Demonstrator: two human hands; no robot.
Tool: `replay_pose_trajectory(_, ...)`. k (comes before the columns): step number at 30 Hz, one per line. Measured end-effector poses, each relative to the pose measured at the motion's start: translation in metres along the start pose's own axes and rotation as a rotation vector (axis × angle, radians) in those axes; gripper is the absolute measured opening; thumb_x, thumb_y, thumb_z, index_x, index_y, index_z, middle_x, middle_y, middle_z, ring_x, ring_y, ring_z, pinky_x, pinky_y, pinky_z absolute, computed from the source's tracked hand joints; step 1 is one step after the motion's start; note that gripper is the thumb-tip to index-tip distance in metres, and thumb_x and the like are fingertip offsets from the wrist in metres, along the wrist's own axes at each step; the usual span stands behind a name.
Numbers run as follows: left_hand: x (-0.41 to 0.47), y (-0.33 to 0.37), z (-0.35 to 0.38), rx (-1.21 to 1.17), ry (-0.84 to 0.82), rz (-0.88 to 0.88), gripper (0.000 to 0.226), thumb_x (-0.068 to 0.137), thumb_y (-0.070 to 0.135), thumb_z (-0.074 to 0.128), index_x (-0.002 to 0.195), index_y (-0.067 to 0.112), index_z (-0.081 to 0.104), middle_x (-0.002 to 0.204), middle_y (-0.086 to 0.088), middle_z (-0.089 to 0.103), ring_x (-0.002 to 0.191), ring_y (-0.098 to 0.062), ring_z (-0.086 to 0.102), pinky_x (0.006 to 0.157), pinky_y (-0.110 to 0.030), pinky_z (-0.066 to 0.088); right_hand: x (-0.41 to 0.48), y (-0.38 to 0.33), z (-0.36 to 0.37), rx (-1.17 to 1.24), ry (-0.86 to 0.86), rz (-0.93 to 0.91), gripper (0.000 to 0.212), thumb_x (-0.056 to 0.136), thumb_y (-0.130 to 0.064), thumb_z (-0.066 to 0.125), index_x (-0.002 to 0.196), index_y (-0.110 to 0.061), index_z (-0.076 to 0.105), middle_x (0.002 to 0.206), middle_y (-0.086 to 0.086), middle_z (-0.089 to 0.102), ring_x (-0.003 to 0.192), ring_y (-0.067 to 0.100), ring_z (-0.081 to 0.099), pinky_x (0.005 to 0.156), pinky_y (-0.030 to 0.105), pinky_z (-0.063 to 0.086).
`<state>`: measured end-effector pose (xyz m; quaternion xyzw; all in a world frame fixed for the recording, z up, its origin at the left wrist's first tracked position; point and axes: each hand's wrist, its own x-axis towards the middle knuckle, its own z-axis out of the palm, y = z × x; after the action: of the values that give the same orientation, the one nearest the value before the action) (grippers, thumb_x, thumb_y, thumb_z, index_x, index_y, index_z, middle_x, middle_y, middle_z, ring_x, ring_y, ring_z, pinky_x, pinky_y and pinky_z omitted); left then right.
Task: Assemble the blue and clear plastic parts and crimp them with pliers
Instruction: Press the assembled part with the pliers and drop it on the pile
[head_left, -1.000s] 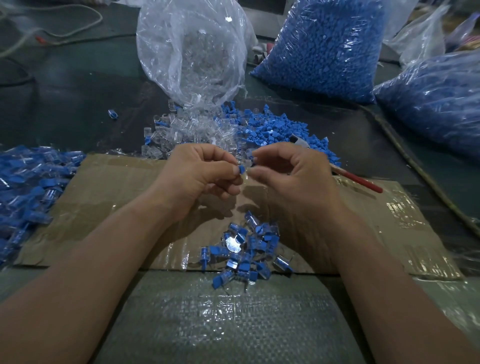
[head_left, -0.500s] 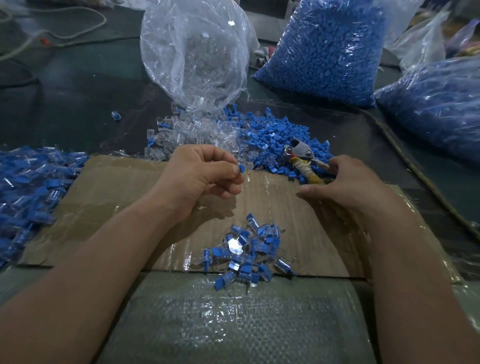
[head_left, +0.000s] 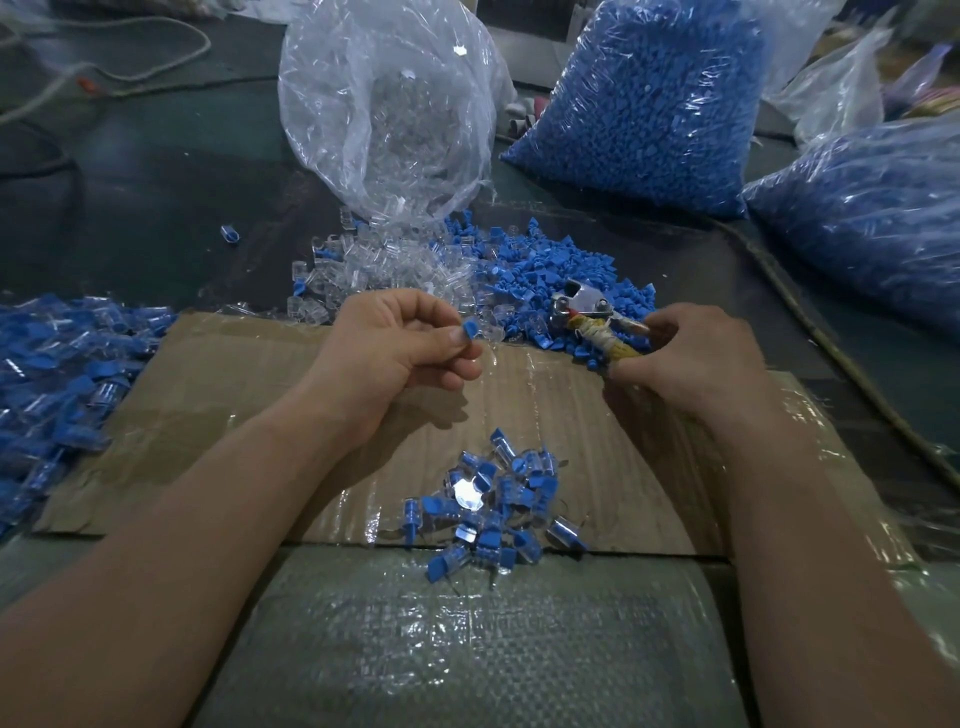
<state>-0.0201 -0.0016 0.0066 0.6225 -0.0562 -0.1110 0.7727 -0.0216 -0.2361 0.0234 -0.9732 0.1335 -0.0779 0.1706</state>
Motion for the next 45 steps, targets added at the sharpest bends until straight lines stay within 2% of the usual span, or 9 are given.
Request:
replay_pose_trajectory(3,0.000,0.000,0.000,0.003,0.039,0.046,0.007,0.072,-0.002,0.060,0.077,0.002,0.056,0.062,-0.009,0.068,0.055,-0.015,0.065,0.049,-0.018,0.052,-0.006,-0.006,-0.001,0.076,0.120,-0.080,0.050,0.062,-0.025,0.073,0.111,-0.014,0.064,0.098,0.003,0.066,0.089,0.020,0.058,0.083,0.037,0.048)
replay_pose_trajectory(5,0.001,0.000,0.000,-0.009,0.065,0.071,0.010,0.079,-0.007,0.056,0.078,0.003,0.055,0.062,-0.008,0.068,0.055,-0.015,0.065,0.049,-0.017,0.052,-0.009,-0.010,-0.003,0.184,0.183,-0.128,0.051,0.064,-0.021,0.069,0.114,-0.015,0.063,0.102,0.001,0.067,0.093,0.015,0.059,0.087,0.029,0.046)
replay_pose_trajectory(11,0.001,0.002,0.001,-0.042,0.098,0.134,0.014,0.083,-0.008,0.053,0.078,0.005,0.055,0.063,-0.007,0.068,0.056,-0.015,0.066,0.051,-0.017,0.052,-0.020,-0.025,0.003,0.302,0.248,-0.284,0.032,0.070,-0.002,0.061,0.100,-0.013,0.062,0.077,-0.005,0.057,0.073,0.016,0.054,0.067,0.029,0.041)
replay_pose_trajectory(16,0.001,0.001,0.002,-0.038,0.114,0.191,0.014,0.083,-0.009,0.053,0.079,0.004,0.055,0.063,-0.004,0.069,0.056,-0.013,0.066,0.052,-0.017,0.052,-0.025,-0.034,0.011,0.212,0.149,-0.442,0.033,0.068,-0.002,0.061,0.100,-0.010,0.056,0.093,0.000,0.052,0.091,0.021,0.052,0.076,0.030,0.037)
replay_pose_trajectory(20,0.002,0.000,0.002,-0.013,0.117,0.227,0.012,0.081,-0.006,0.056,0.079,0.005,0.057,0.065,-0.004,0.069,0.058,-0.013,0.066,0.053,-0.017,0.052,-0.025,-0.039,0.018,0.142,0.040,-0.501,0.032,0.074,-0.009,0.063,0.104,-0.009,0.053,0.101,0.007,0.053,0.095,0.023,0.049,0.083,0.031,0.037)
replay_pose_trajectory(28,0.002,-0.001,0.002,-0.004,0.115,0.253,0.012,0.079,-0.005,0.058,0.078,0.007,0.057,0.065,-0.004,0.069,0.060,-0.015,0.066,0.053,-0.018,0.051,-0.027,-0.040,0.021,0.136,-0.006,-0.490,0.033,0.077,-0.015,0.066,0.104,-0.016,0.049,0.098,-0.003,0.046,0.093,0.014,0.044,0.076,0.023,0.028)
replay_pose_trajectory(33,0.001,-0.001,0.003,-0.027,0.114,0.254,0.011,0.078,-0.004,0.058,0.077,0.006,0.057,0.065,-0.004,0.069,0.059,-0.015,0.066,0.053,-0.017,0.051,-0.027,-0.040,0.021,0.128,-0.067,-0.484,0.030,0.078,-0.018,0.064,0.104,-0.017,0.049,0.099,-0.002,0.048,0.093,0.015,0.045,0.077,0.026,0.033)
replay_pose_trajectory(40,0.001,-0.001,0.002,0.012,0.101,0.256,0.013,0.081,-0.006,0.056,0.079,0.007,0.056,0.064,-0.003,0.069,0.059,-0.013,0.066,0.053,-0.018,0.052,-0.027,-0.041,0.021,0.086,-0.123,-0.488,0.028,0.078,-0.019,0.062,0.102,-0.023,0.049,0.092,-0.005,0.045,0.085,0.012,0.040,0.074,0.025,0.029)
replay_pose_trajectory(45,-0.001,-0.001,0.003,0.037,0.116,0.276,0.011,0.080,-0.005,0.057,0.079,0.007,0.056,0.064,-0.003,0.068,0.057,-0.012,0.065,0.053,-0.018,0.052,-0.029,-0.044,0.019,0.112,-0.113,-0.498,0.023,0.077,-0.017,0.063,0.091,-0.025,0.046,0.080,-0.009,0.045,0.075,0.009,0.040,0.062,0.017,0.029)
